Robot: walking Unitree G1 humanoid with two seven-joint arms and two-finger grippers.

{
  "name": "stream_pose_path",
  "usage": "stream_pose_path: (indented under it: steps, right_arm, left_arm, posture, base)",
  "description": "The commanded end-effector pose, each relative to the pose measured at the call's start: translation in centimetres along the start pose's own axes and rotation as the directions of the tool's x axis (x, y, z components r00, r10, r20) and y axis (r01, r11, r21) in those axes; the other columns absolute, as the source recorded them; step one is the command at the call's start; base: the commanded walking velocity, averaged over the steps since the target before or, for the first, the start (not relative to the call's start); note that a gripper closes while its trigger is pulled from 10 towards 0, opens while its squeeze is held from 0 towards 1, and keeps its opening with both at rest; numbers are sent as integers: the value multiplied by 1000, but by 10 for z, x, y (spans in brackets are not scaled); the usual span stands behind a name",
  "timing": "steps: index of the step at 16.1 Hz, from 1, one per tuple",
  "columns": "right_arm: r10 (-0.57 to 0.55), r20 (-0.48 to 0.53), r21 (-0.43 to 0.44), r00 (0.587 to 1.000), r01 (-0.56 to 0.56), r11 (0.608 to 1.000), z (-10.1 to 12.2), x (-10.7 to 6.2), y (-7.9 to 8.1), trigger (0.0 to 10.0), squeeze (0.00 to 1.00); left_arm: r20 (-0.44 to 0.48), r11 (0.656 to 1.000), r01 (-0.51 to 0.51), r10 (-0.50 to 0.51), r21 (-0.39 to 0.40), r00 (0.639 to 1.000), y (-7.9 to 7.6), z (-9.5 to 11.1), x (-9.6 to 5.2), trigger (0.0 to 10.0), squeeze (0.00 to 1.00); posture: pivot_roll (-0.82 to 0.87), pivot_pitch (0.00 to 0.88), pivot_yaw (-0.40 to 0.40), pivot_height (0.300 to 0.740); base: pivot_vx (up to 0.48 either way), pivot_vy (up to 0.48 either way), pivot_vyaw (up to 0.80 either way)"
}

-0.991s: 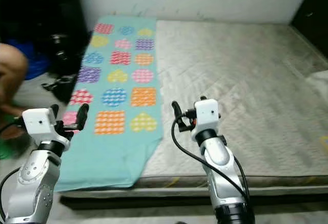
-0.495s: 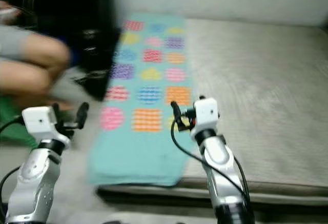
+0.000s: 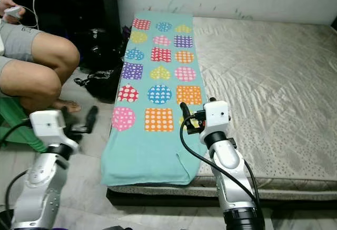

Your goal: Clean up the room

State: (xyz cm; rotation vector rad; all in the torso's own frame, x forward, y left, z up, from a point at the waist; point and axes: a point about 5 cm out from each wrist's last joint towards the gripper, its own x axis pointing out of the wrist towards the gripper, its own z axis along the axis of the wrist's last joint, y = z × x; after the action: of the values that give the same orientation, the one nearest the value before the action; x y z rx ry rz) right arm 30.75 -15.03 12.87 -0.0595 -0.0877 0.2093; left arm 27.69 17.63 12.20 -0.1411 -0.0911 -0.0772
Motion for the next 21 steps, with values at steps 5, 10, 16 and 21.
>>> stream_pose_path:
  steps: [5, 10, 16, 21]
  right_arm:
    - [-21, -15, 15, 1000, 21, 1000, -3, 0, -4, 10000, 0]
    - [-20, -16, 24, 1000, 20, 1000, -3, 0, -3, 10000, 0]
    - [-25, -16, 25, 1000, 25, 999, -4, 1, -3, 10000, 0]
    - [-28, -19, 26, 999, 29, 999, -4, 1, -4, 10000, 0]
  left_arm:
    - [7, 1000, 16, -16, 6, 1000, 0, 1, 0, 10000, 0]
    - [10, 999, 31, -31, 9, 999, -2, 2, 1, 10000, 0]
    - [-4, 1000, 13, -13, 21, 1000, -1, 0, 2, 10000, 0]
    - [-1, 1000, 7, -7, 28, 1000, -1, 0, 3, 10000, 0]
  posture:
    - [-44, 96, -22, 740]
    - [-42, 90, -21, 740]
    - [-41, 92, -19, 740]
    - [-42, 96, -21, 740]
  base:
    - [0, 0, -170]
    - [105, 0, -423]
    - [89, 0, -222]
    - [0, 0, 0]
